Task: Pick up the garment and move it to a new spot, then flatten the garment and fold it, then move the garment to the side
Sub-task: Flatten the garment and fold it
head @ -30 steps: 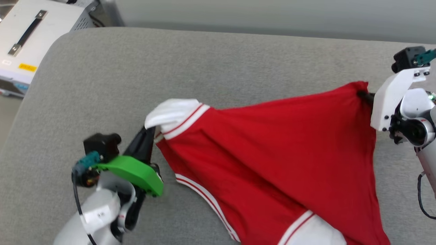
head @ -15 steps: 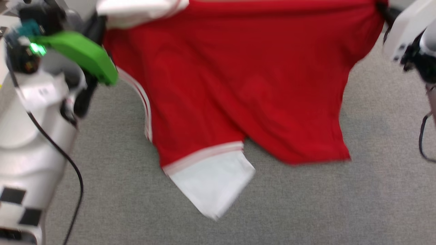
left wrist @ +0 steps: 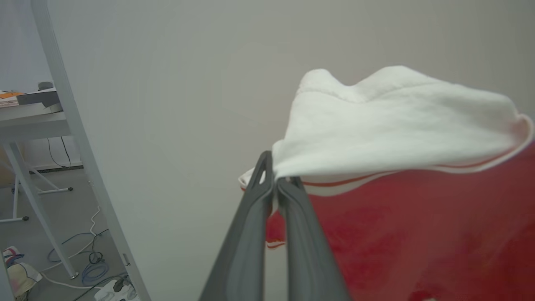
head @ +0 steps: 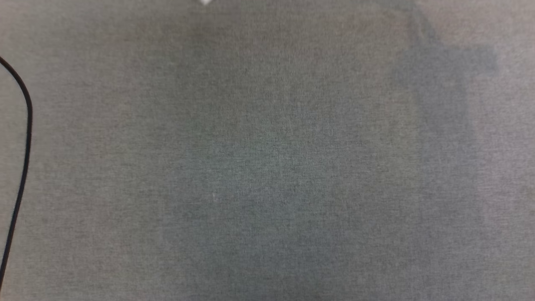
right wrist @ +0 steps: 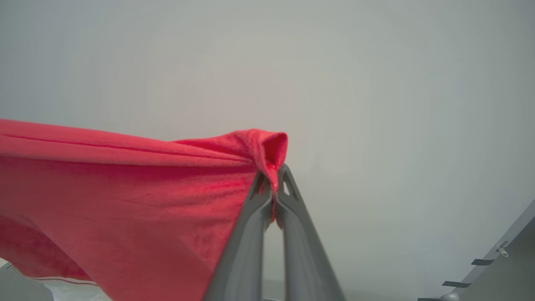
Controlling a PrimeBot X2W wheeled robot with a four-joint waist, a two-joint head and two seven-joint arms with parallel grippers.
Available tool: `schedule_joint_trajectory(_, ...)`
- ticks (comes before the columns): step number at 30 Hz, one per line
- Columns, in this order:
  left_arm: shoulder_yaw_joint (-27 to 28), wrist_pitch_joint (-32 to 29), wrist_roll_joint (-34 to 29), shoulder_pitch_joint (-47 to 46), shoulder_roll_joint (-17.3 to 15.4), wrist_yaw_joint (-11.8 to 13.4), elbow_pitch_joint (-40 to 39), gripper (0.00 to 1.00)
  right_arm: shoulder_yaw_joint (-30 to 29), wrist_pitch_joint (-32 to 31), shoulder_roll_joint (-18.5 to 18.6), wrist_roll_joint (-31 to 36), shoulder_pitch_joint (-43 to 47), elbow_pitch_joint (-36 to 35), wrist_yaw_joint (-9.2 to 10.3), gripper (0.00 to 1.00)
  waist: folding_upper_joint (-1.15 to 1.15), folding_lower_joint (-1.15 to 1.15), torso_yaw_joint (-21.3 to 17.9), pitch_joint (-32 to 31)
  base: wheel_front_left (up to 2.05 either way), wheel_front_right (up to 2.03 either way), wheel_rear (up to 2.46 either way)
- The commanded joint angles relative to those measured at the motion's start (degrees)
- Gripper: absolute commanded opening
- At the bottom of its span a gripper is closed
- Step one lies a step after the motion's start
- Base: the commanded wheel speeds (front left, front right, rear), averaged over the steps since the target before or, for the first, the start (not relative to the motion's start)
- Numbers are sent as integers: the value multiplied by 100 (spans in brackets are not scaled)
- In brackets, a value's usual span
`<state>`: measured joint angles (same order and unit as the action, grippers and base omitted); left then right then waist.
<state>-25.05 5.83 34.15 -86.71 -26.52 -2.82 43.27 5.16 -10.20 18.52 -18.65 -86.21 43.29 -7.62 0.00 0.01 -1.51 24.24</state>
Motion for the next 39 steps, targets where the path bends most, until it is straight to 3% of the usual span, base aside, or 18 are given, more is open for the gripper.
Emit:
schedule_joint_trajectory(1, 82, 75, -26, -164, -63, 3, 164, 0, -74, 91, 53, 91, -140, 120, 13, 0, 0, -1, -95, 595, 0, 0, 0)
schedule_joint_trajectory(9, 96, 386, 106, -472, 180, -176, 957, 0, 98, 414, -289, 156, -558, 727, 13, 0, 0, -1, -90, 1099, 0, 0, 0)
schedule_joint_trajectory(17, 56, 774, 351, 128, 416, -401, 1463, 0, 611, 681, -472, -335, -25, 1076, 13, 0, 0, -1, 1, 1083, 0, 0, 0)
schedule_joint_trajectory(25, 69, 911, 632, 1803, 547, -461, 1239, 0, 1365, 825, -289, -1174, 1576, 721, 13, 0, 0, -1, 91, 553, 0, 0, 0)
schedule_joint_trajectory(34, 700, 916, 689, 4387, 585, -425, -156, 0, 1741, 870, 214, -1876, 3703, -310, 13, 0, 0, -1, 174, -223, 0, 0, 0)
schedule_joint_trajectory(39, 851, 916, 587, 5681, 718, -260, -810, 0, 1677, 810, 358, -2007, 4765, -805, 13, 0, 0, -1, 204, -736, 0, 0, 0)
